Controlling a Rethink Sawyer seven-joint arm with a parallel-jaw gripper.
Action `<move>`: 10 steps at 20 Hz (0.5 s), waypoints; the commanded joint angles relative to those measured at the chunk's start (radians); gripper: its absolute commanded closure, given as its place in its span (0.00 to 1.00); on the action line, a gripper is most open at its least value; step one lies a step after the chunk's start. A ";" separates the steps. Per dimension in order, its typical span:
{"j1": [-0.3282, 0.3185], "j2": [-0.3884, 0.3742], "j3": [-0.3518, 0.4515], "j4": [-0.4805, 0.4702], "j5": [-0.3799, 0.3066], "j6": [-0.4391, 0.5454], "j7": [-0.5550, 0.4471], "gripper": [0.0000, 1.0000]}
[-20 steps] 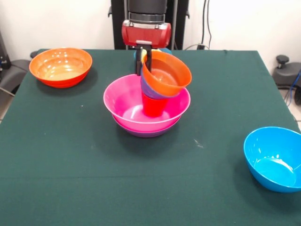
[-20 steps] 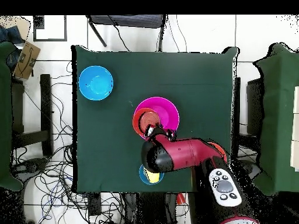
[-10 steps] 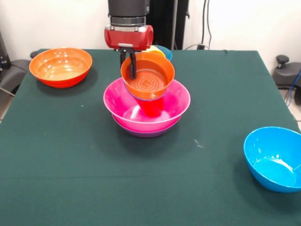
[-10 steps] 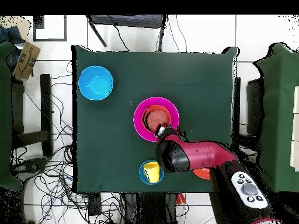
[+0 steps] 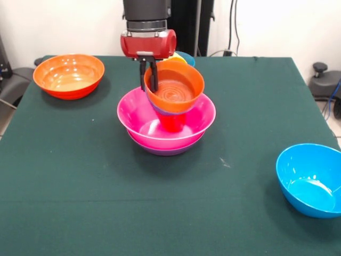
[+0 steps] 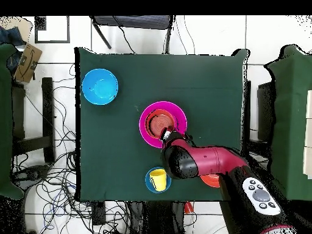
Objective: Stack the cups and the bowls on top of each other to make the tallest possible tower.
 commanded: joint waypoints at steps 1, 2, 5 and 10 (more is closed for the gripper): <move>0.010 0.063 0.104 0.078 -0.077 -0.001 -0.031 1.00; 0.010 0.062 0.105 0.080 -0.076 0.000 -0.030 1.00; 0.018 0.057 0.097 0.081 -0.077 -0.005 -0.023 1.00; 0.023 0.056 0.095 0.086 -0.079 -0.007 -0.021 1.00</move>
